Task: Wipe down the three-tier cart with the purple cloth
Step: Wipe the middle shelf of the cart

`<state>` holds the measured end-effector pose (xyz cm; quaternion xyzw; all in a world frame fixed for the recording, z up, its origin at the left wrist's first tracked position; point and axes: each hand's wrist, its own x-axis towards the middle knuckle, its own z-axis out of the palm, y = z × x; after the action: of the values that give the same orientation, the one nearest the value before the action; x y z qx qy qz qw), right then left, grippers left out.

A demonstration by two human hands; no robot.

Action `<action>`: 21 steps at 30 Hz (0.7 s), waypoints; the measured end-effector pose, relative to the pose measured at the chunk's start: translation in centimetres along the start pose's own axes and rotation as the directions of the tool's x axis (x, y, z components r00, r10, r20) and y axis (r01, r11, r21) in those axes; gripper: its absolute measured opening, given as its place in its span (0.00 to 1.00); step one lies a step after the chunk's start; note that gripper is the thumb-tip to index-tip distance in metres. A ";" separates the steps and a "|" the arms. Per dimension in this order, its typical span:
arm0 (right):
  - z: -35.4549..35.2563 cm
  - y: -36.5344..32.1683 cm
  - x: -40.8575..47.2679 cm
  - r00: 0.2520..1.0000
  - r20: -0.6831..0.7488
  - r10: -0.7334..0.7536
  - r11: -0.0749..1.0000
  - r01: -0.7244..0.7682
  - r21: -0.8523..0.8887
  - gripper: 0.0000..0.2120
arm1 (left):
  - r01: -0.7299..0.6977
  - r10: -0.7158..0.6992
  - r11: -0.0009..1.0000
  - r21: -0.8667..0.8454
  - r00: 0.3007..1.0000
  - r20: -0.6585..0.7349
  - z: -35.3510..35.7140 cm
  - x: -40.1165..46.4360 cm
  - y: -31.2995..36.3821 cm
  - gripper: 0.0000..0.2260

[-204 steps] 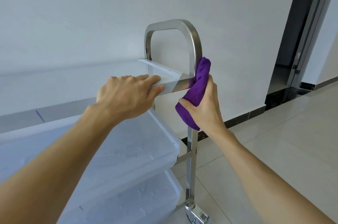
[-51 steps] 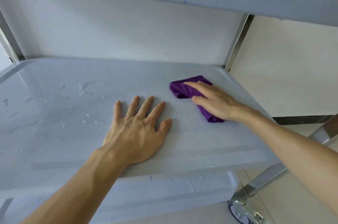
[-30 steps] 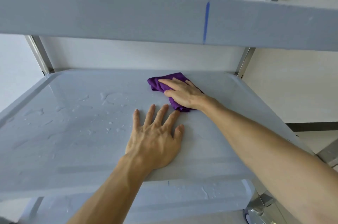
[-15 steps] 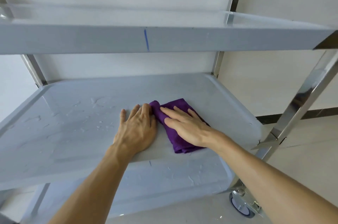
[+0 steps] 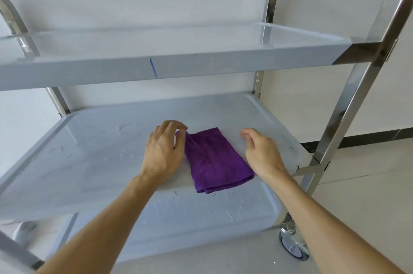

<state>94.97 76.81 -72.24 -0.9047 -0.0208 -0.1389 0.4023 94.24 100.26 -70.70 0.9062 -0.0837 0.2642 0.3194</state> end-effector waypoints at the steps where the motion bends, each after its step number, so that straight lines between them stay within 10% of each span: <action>1: -0.2 0.1 0.2 1.000 -0.023 0.012 0.999 -0.012 0.040 0.16 | -0.041 0.042 0.999 -0.027 0.999 0.031 0.4 0.0 1.2 0.09; 4: -0.9 0.7 0.4 0.998 -0.050 0.025 0.990 -0.017 0.141 0.16 | -0.190 0.161 0.979 0.068 0.939 0.304 2.7 -0.1 4.7 0.18; 8: -1.1 1.1 0.4 0.997 -0.072 0.019 0.989 -0.008 0.147 0.15 | -0.224 -0.031 0.909 0.351 0.805 0.593 4.5 -1.1 5.8 0.41; 21: 0.0 0.4 0.0 0.983 0.052 -0.179 0.931 0.186 -0.313 0.12 | -0.425 0.154 0.803 0.418 0.825 0.544 2.3 -4.6 3.1 0.45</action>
<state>95.06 76.55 -72.52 -0.9531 -0.0865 -0.1671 0.2372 90.35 96.34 -73.06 0.9695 -0.2281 0.0884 -0.0162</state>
